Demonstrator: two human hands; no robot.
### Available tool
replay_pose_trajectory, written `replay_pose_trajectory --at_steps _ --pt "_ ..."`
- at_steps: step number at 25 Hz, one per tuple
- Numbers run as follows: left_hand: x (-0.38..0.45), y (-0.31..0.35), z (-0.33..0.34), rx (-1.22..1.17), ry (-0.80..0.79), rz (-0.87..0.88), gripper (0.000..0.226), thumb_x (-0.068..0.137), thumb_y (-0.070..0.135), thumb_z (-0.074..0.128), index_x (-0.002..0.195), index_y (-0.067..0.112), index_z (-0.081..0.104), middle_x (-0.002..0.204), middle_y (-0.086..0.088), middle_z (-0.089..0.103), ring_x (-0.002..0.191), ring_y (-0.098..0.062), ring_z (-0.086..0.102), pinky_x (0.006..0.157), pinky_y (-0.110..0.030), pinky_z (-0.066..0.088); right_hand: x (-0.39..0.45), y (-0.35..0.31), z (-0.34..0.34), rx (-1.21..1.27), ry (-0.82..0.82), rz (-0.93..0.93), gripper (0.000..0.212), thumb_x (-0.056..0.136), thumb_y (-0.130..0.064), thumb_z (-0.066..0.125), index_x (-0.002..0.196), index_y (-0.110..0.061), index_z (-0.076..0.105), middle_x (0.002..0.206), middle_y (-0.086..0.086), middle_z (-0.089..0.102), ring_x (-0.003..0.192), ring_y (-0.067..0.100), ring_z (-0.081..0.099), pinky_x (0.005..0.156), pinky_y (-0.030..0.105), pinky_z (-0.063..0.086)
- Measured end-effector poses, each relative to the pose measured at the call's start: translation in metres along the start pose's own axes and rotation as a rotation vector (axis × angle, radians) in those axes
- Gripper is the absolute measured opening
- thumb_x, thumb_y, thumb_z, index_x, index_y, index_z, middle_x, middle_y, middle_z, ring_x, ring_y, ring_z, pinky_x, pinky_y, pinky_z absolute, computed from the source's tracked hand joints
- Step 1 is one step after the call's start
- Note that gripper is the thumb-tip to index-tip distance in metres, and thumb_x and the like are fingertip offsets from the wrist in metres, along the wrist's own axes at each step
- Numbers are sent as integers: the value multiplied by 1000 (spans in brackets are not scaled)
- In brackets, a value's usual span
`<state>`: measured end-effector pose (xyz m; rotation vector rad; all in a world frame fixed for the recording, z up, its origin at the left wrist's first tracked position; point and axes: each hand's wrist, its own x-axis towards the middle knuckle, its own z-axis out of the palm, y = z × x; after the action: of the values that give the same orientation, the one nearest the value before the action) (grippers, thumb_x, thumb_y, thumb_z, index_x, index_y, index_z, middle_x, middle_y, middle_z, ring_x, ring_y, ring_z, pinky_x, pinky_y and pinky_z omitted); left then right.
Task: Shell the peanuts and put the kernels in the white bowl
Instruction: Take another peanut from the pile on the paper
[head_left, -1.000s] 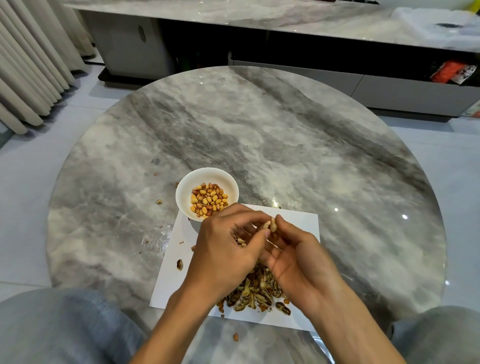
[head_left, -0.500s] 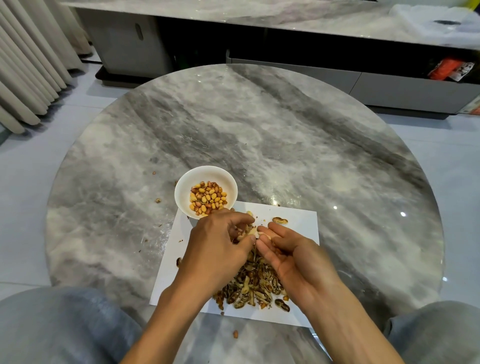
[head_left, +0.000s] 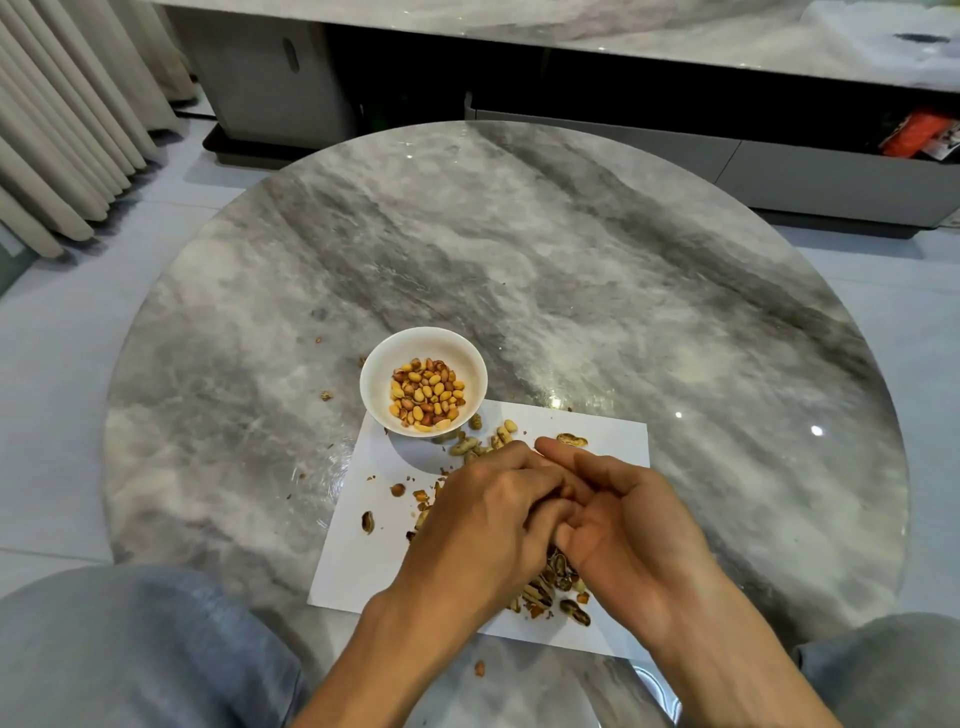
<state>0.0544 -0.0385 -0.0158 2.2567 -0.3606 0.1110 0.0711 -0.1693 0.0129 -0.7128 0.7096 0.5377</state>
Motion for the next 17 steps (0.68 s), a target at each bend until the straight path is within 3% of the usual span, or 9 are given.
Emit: replay_pose_trajectory --at_steps 4,7,11,14,17 --pt "-3 4 11 151 44 78 13 88 10 61 91 11 73 85 0 65 78 -13 60 65 -29 54 1 2 2 -21 -21 14 29 86 -3 57 111 6 70 107 20 72 89 23 74 84 29 57" --pt "-4 11 8 140 96 46 8 85 15 59 87 13 67 83 5 62 78 -7 54 70 -10 41 1 5 2 1 -41 43 34 85 -5 60 116 6 68 114 23 70 103 29 71 94 37 55" --pt "-2 10 7 105 112 -72 19 90 29 43 81 19 57 75 10 57 71 -6 51 60 -19 42 3 14 2 -39 -14 24 26 92 -6 55 109 5 71 102 20 72 91 28 73 80 35 59" --pt "0 9 8 -51 43 -247 28 97 38 28 76 24 40 67 11 46 65 -8 45 57 -25 36 4 20 4 -23 9 12 27 93 -3 52 113 7 68 108 20 73 95 28 73 83 36 60" --pt "8 8 0 -378 121 -487 34 103 23 37 71 17 44 60 9 46 58 -7 41 58 -28 36 4 22 4 -11 -7 -10 31 96 5 41 116 8 65 109 23 73 93 26 75 79 32 61"
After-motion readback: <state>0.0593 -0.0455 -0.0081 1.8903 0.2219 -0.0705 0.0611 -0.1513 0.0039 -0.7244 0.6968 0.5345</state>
